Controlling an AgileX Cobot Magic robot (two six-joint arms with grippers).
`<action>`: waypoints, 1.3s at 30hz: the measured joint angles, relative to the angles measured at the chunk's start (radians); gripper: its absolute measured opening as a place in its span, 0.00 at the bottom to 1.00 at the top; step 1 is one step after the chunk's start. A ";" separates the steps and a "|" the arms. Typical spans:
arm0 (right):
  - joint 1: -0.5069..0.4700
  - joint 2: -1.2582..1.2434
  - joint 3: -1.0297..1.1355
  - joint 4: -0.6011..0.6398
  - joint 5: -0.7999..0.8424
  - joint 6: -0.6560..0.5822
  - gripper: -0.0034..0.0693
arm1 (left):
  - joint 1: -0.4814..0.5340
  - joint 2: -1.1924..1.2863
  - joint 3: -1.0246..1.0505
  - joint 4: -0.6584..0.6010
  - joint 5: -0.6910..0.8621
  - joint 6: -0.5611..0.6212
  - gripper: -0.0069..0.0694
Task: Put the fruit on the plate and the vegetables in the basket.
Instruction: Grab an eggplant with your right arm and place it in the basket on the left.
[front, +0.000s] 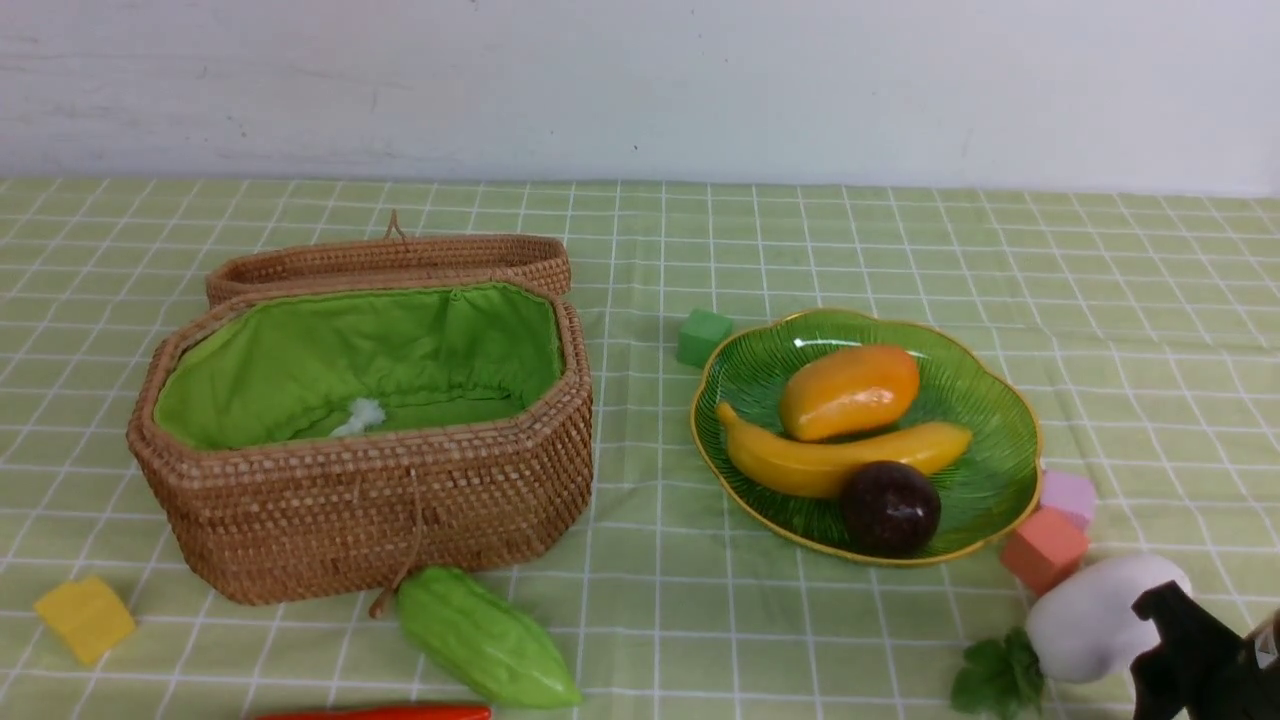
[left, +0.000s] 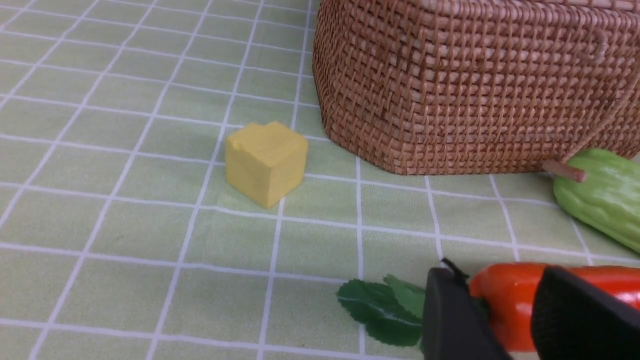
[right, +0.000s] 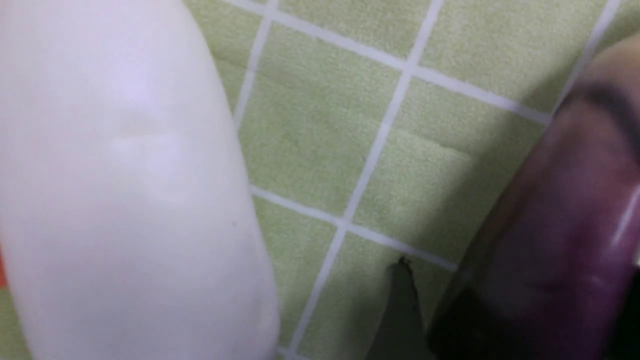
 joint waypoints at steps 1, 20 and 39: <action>0.000 0.004 0.000 0.000 0.000 -0.015 0.65 | 0.000 0.000 0.000 0.000 0.000 0.000 0.40; 0.072 -0.489 -0.180 0.470 -0.240 -1.109 0.57 | 0.000 0.000 0.000 0.000 0.000 0.000 0.40; 0.586 0.339 -1.081 0.675 -0.240 -2.176 0.57 | 0.000 0.000 0.000 0.000 0.000 0.000 0.40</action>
